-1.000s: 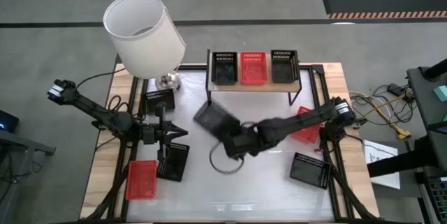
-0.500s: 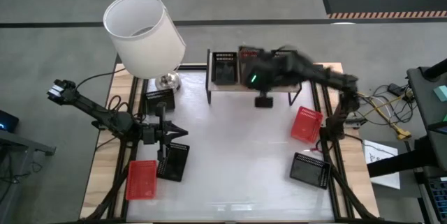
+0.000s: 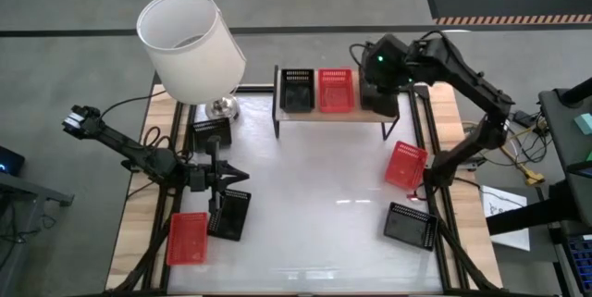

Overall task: Stack baskets on shelf by color
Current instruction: Stack the black bin on top of the other black bin on the shelf

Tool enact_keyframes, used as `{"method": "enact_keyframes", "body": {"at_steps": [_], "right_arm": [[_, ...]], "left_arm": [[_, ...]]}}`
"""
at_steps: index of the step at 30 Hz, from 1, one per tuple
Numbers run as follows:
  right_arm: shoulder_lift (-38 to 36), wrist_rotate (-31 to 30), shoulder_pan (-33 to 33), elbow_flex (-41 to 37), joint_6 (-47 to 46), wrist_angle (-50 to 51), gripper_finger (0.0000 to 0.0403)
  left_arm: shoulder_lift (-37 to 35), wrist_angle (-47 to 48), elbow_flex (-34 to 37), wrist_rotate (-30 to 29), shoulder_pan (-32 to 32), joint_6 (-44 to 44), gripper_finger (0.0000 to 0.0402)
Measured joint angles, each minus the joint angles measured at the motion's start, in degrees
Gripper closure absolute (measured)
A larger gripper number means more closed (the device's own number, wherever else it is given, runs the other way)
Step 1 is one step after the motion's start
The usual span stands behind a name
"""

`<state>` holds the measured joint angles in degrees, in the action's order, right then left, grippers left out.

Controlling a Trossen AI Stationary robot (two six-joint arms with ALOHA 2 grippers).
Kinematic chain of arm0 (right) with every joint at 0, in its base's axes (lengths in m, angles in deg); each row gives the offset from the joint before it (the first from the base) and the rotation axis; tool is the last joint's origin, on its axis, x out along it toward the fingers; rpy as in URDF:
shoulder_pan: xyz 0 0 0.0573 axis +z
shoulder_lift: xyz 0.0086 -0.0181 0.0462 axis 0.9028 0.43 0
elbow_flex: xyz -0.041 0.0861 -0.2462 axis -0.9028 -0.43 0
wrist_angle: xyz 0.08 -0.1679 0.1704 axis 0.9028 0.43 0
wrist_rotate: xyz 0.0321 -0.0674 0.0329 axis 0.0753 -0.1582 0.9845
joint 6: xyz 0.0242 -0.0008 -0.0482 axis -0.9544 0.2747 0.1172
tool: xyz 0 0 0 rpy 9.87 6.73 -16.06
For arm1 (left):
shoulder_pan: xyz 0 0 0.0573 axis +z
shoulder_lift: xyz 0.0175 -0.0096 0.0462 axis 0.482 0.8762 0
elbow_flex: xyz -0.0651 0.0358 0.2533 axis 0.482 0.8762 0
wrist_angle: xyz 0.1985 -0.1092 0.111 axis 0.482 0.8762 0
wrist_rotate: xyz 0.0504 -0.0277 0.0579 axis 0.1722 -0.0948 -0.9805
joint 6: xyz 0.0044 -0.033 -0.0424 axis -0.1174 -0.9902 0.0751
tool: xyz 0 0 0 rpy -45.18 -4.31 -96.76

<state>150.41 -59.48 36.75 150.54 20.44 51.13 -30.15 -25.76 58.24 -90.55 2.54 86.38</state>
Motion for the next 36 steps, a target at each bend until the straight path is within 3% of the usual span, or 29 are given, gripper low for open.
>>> {"method": "enact_keyframes", "body": {"at_steps": [13,25,36], "right_arm": [[-0.40,-0.67,-0.03,-13.85,4.80,-3.97,0.0394],[-0.43,-0.56,0.00,-18.22,4.88,-4.78,0.0392],[-0.43,-0.67,0.00,-18.25,5.95,-4.79,0.0322]], "left_arm": [[-0.02,-0.12,0.00,0.00,0.00,0.00,0.0402],[-0.02,-0.11,0.00,0.00,0.00,0.00,0.0402],[-0.02,-0.11,0.00,0.00,0.01,0.00,0.0402]]}}
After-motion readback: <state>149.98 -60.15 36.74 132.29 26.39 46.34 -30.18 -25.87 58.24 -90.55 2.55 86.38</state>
